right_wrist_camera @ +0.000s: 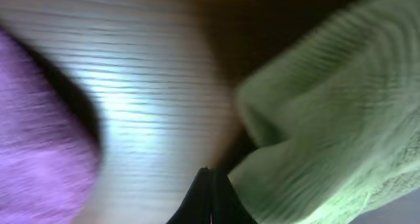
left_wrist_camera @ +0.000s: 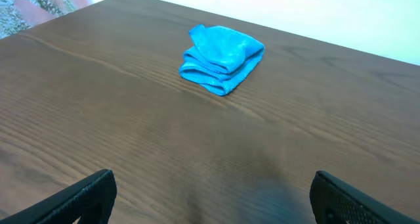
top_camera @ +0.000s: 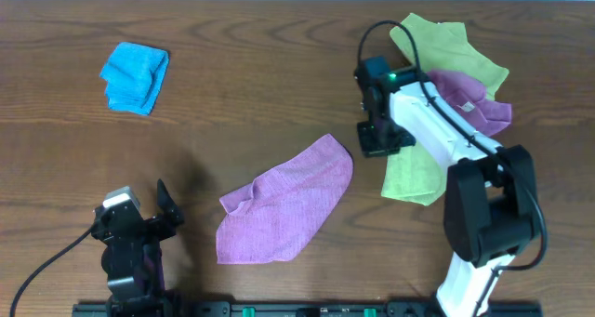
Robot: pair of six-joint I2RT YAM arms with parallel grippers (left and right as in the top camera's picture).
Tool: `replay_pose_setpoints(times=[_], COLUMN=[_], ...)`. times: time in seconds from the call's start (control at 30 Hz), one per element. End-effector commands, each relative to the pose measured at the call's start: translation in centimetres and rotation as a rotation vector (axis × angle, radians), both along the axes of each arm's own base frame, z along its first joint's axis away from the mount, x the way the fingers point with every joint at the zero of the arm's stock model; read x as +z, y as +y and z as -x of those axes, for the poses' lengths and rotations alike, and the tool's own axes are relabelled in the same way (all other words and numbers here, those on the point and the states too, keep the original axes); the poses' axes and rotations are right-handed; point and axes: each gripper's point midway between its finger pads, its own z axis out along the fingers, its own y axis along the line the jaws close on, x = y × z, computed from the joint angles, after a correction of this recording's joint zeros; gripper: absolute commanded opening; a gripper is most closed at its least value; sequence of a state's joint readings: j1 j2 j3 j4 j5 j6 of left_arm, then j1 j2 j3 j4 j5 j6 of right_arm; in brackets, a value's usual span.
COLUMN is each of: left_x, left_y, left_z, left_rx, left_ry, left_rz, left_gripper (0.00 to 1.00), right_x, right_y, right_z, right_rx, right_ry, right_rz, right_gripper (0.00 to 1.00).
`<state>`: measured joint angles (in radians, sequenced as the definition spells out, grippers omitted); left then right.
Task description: Fold the cloth
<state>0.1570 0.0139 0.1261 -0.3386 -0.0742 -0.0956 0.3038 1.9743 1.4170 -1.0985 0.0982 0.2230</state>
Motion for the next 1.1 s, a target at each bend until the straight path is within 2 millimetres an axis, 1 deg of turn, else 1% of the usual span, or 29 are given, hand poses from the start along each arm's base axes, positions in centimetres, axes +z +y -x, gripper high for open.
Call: replay_pose_setpoints(times=[0.0,0.1,0.17,0.27,0.33,0.43,0.53,0.63,0.73,0.77,0.87,0.9,0.97,1.07], left_x=[-1.2,-1.2,-1.2,-1.2,-1.2,-1.2,-1.2,-1.2,-1.2,-1.2,-1.2,-1.2,-1.2,-1.2], left_y=[0.1,0.1,0.1,0.1,0.1,0.1,0.1,0.1,0.1,0.1,0.1,0.1,0.1,0.1], left_z=[0.1,0.1,0.1,0.1,0.1,0.1,0.1,0.1,0.1,0.1,0.1,0.1,0.1,0.1], left_rx=[-0.001,-0.001,-0.001,-0.001,-0.001,-0.001,-0.001,-0.001,-0.001,-0.001,-0.001,-0.001,-0.001,-0.001], left_ry=[0.033,0.033,0.033,0.033,0.033,0.033,0.033,0.033,0.033,0.033,0.033,0.033,0.033,0.033], left_rz=[-0.011,-0.011,-0.011,-0.011,-0.011,-0.011,-0.011,-0.011,-0.011,-0.011,-0.011,-0.011,-0.011,-0.011], left_gripper=[0.95,0.96,0.95,0.95,0.96,0.95,0.95,0.95,0.95,0.95,0.95,0.95,0.96,0.95], right_x=[-1.5,-2.4,-2.5,-2.5,-2.2,-1.2,0.7,3.6,6.9,8.3,11.3,12.2,13.2,13.6], right_y=[-3.0,-5.8,-7.1,-7.3,-6.7,-6.3,-5.9,-5.3,-4.0,-3.3,-1.0,-0.6,0.0,1.8], right_z=[0.9,1.7,2.0,2.0,1.8,0.8,-0.4,-1.7,-2.7,-3.0,-3.3,-3.3,-3.3,-2.6], right_rx=[-0.058,-0.148,-0.209,-0.267,-0.248,-0.217,-0.202,-0.174,-0.114,-0.089,0.003,0.023,0.045,0.085], right_ry=[0.047,0.079,0.099,0.11,0.106,0.069,0.016,-0.063,-0.155,-0.198,-0.29,-0.322,-0.354,-0.344], right_rz=[0.013,0.009,-0.025,-0.105,-0.163,-0.179,-0.187,-0.204,-0.262,-0.294,-0.384,-0.386,-0.393,-0.441], right_gripper=[0.01,0.01,0.01,0.01,0.01,0.02,0.01,0.01,0.02,0.01,0.02,0.01,0.02,0.02])
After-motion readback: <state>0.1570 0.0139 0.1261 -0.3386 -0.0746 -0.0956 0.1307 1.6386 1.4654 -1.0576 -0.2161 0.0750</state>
